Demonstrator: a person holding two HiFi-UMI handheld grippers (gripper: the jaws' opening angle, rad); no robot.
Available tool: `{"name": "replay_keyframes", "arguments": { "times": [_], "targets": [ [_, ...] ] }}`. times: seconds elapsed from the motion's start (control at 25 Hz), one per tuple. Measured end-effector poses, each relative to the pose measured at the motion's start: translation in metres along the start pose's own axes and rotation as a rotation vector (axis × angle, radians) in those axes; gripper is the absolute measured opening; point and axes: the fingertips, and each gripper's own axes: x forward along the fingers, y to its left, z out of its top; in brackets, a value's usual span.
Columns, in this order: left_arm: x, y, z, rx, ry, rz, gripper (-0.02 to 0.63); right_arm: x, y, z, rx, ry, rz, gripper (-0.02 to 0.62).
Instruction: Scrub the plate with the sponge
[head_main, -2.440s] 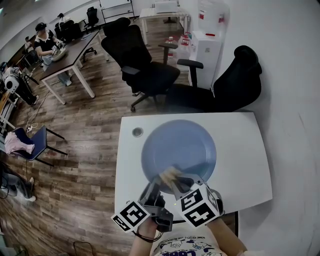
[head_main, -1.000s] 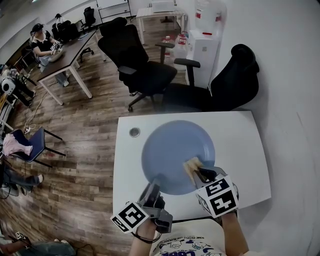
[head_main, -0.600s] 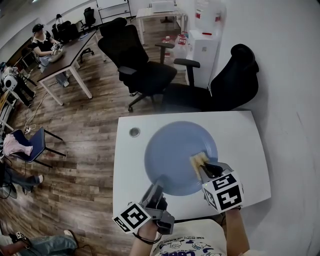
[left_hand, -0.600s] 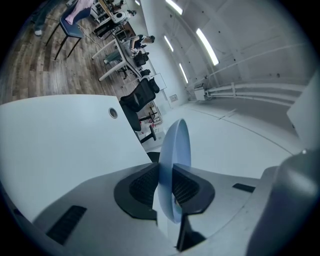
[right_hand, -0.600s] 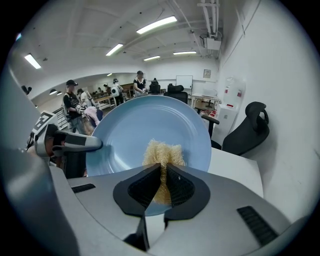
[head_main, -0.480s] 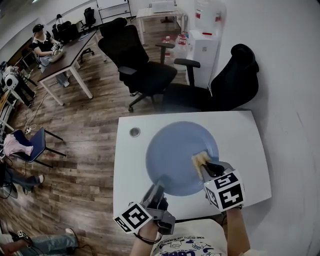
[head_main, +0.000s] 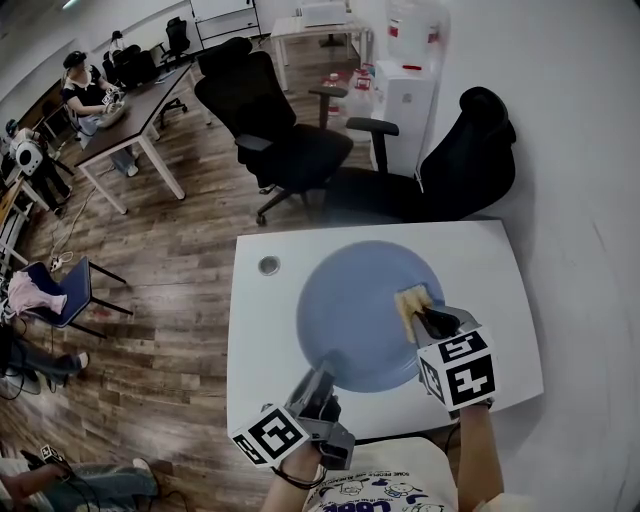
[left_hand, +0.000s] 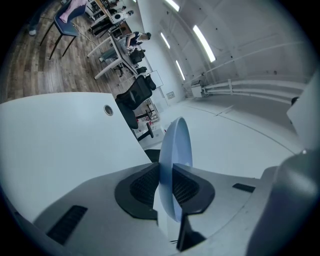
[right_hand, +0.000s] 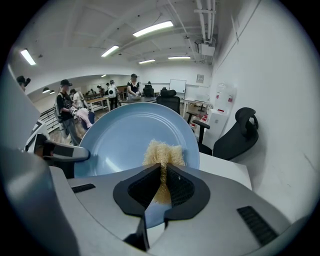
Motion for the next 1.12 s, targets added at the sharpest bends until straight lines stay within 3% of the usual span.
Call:
{"name": "replay_keyframes", "arguments": {
  "times": [0.68,0.92,1.12],
  "targets": [
    [-0.005,-0.001,0.002,0.036,0.004,-0.014,0.058,0.003,-0.006,0.026,0.018,-0.038,-0.058,0.044],
    [-0.006,0.000,0.002,0.082,0.009,0.005,0.058,0.007,-0.010,0.037,0.032,-0.055,-0.061,0.044],
    [-0.006,-0.003,-0.001,0.068,0.015,-0.021,0.058,0.009,-0.006,0.044,0.027,-0.068,-0.061,0.044]
  ]
}}
